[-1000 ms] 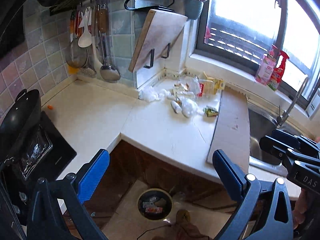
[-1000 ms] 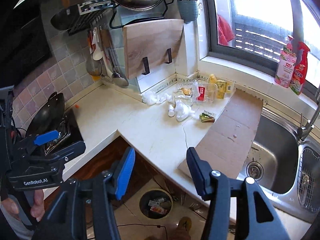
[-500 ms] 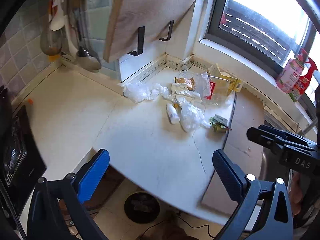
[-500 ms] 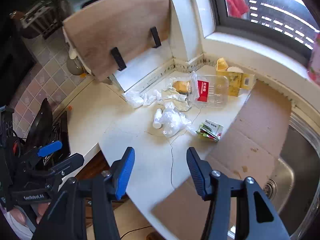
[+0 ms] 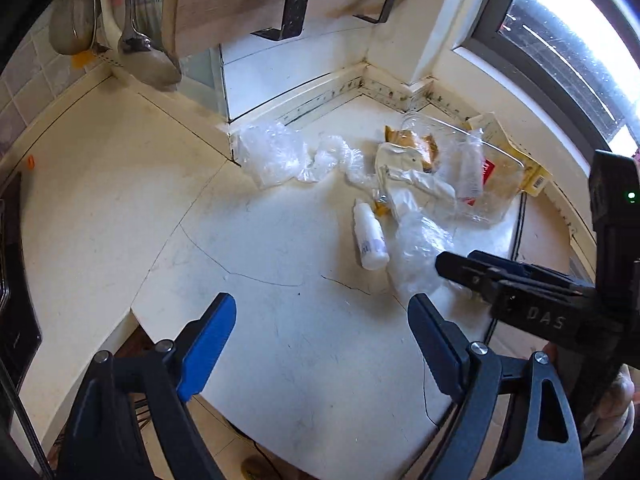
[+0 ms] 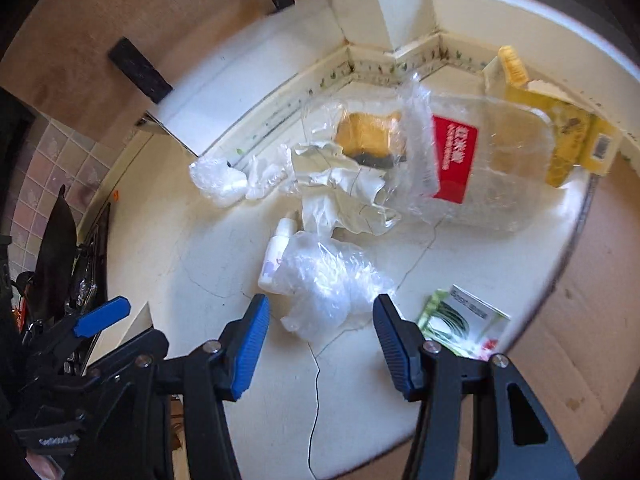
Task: Collect trash
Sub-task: 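Grasp the white dropper bottle with the left tool while the right tool grasps the plastic bag, then carry the dropper bottle and plastic bag down over the floor bin with both tools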
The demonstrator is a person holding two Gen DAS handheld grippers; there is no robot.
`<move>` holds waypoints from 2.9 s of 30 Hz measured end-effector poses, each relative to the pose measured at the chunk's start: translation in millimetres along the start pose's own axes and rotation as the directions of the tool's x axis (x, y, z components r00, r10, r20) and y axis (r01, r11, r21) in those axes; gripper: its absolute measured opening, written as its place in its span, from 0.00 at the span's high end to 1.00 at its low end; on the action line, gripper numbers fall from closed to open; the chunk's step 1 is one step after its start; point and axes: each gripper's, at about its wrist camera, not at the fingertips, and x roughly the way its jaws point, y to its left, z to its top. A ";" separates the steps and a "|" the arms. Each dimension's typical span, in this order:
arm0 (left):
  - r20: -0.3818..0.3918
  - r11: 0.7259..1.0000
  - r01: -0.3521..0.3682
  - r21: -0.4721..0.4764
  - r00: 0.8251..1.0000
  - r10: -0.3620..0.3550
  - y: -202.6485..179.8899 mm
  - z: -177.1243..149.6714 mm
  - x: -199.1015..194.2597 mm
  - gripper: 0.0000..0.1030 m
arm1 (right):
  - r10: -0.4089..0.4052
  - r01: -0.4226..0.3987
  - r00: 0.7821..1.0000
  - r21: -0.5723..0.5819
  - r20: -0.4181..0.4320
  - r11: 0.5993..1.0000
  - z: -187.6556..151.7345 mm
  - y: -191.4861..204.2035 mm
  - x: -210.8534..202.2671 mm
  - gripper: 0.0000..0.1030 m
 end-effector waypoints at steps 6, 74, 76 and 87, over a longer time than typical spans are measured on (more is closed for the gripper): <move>-0.002 1.000 -0.012 -0.021 1.000 0.012 3.3 10.9 10.0 0.16 | -0.012 0.011 0.999 -0.033 -0.037 0.999 0.3 1.9 27.6 0.48; 0.034 0.970 0.133 0.203 0.989 -0.142 -8.1 -75.6 -108.6 0.79 | 0.060 -0.063 0.958 0.002 0.281 0.998 -148.9 84.6 -153.7 0.88; 0.029 0.968 0.144 0.204 0.988 -0.153 -1.1 -95.5 -117.2 0.79 | 0.055 -0.057 0.958 -0.001 0.281 0.998 -167.9 97.4 -158.4 0.88; -0.008 0.963 0.170 0.208 0.985 -0.172 52.8 -192.3 -144.2 0.79 | 0.040 -0.041 0.966 0.000 0.257 0.999 -264.9 157.5 -150.5 0.88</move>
